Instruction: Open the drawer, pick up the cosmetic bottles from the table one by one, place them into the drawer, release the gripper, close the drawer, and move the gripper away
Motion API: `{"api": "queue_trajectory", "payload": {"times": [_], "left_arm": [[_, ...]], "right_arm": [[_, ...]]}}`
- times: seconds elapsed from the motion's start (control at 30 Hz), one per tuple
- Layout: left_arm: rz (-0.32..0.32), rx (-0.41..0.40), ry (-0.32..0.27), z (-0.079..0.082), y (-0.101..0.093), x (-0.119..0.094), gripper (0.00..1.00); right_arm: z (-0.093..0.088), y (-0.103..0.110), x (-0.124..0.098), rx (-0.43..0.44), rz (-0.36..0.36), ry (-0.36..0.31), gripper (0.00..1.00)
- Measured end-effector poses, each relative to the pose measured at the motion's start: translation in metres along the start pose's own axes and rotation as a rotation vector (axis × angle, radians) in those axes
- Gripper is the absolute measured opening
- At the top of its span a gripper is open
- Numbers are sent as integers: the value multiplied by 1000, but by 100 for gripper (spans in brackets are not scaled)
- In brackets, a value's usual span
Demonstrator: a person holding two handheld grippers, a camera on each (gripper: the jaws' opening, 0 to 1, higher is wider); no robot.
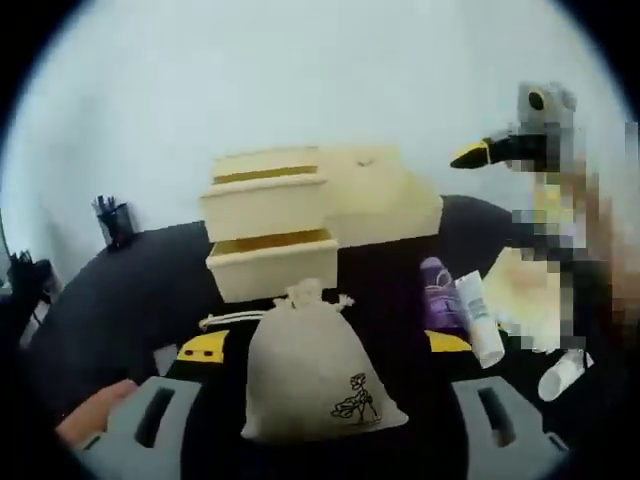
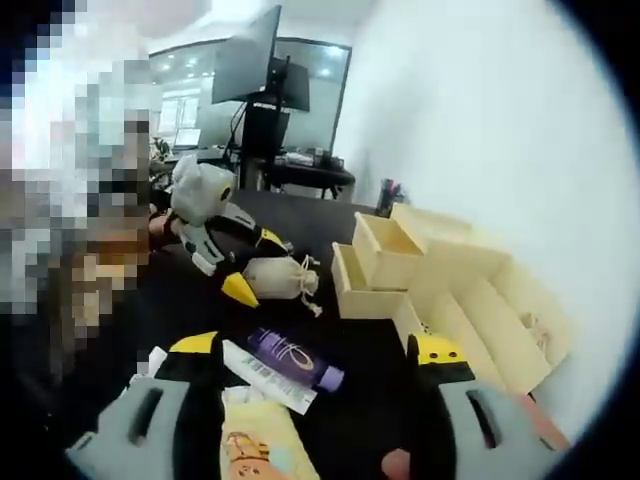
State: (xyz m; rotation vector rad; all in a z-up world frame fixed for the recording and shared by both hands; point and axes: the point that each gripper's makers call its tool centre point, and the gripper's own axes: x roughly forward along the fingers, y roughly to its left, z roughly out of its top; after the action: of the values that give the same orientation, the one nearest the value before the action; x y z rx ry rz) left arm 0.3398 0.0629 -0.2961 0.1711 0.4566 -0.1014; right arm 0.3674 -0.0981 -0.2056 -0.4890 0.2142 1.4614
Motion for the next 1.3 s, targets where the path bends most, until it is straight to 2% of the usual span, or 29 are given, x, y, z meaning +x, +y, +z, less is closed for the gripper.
{"api": "queue_trajectory", "payload": {"times": [0.07, 0.17, 0.33, 0.6, 0.8, 0.97, 1.07, 1.3], "left_arm": [[12, 3, 1, 2, -2, 3, 72], [27, -12, 36, -1, 0, 8, 71], [13, -69, 81, -10, 3, 16, 63], [11, -78, 107, -14, 5, 18, 59], [33, -66, 126, -15, 6, 17, 52], [56, -48, 98, -12, 7, 13, 47], [67, -38, 50, -4, 9, 7, 46], [106, -31, -82, 20, 16, -13, 45]], "right_arm": [[1, -2, -2, 1, 2, -7, 69], [3, -3, -4, -2, 4, -14, 68], [10, -4, -7, 5, 32, -47, 67], [8, -7, -4, 11, 32, -47, 65], [5, -4, -1, 8, 28, -40, 63], [7, -6, -1, 13, 23, -54, 62], [8, -9, -1, 17, 17, -63, 61], [23, -13, -3, 51, 23, -137, 58]]}}
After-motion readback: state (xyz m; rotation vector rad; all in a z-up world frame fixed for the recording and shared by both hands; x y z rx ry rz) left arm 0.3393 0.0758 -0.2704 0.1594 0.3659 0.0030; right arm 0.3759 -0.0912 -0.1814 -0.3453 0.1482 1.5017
